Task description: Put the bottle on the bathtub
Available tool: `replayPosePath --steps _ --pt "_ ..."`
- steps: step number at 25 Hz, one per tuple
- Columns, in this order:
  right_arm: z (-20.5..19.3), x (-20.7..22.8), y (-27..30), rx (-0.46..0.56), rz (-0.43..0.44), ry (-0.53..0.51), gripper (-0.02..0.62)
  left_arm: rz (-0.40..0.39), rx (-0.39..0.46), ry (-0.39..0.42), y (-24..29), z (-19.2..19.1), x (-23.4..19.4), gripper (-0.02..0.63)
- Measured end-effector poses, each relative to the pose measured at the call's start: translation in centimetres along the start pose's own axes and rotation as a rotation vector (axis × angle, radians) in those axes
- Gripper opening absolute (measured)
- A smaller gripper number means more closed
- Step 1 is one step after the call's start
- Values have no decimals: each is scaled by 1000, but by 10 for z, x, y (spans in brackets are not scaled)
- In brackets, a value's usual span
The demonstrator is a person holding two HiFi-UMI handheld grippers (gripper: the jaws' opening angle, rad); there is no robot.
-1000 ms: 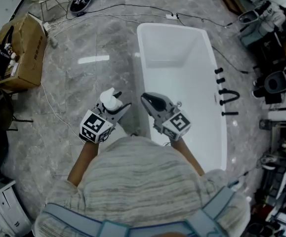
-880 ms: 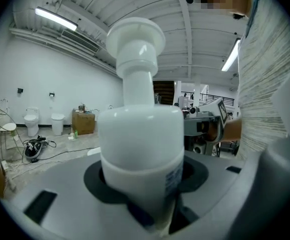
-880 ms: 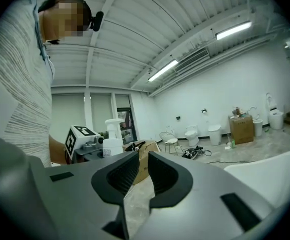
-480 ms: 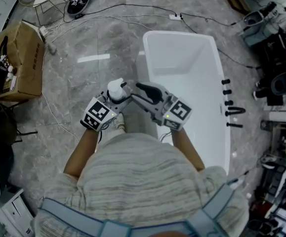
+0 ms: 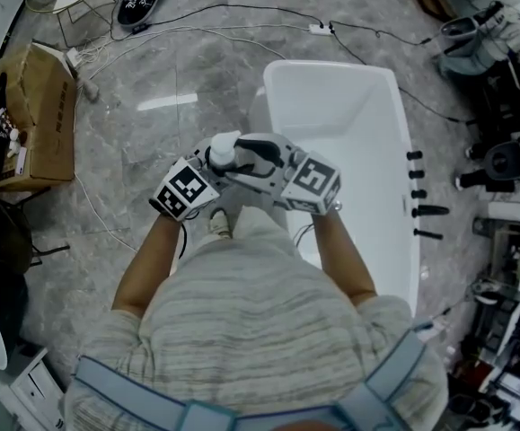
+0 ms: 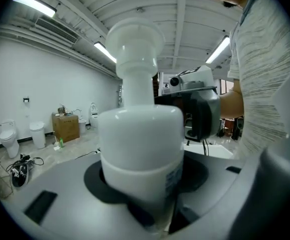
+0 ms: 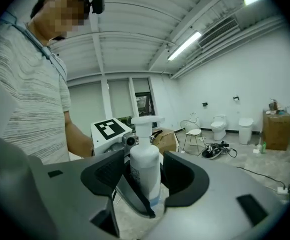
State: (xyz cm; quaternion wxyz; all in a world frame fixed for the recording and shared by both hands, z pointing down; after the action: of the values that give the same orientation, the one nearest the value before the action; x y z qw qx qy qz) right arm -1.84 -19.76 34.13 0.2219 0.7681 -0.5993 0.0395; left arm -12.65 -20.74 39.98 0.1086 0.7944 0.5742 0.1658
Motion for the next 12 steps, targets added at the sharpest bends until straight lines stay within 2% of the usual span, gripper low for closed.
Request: replayPosePath --steps 5,12 --pt "4 32 2 -33 15 -13 219 -70 -20 49 26 2 -17 230" --pt "14 90 -1 -94 85 -27 218 -160 -54 69 68 9 -56 230"
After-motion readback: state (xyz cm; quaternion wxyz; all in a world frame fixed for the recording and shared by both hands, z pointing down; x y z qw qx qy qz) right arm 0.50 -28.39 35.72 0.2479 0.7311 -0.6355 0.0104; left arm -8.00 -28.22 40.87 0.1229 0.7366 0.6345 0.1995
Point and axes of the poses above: the fingertips, and each gripper's own axes: y forward along the fingers, x to its right, z out of its top, the point moved 9 cm from there along -y, backward along the fingers, and after that the axes turned 11 degrees about y, right-handed, at the moved point
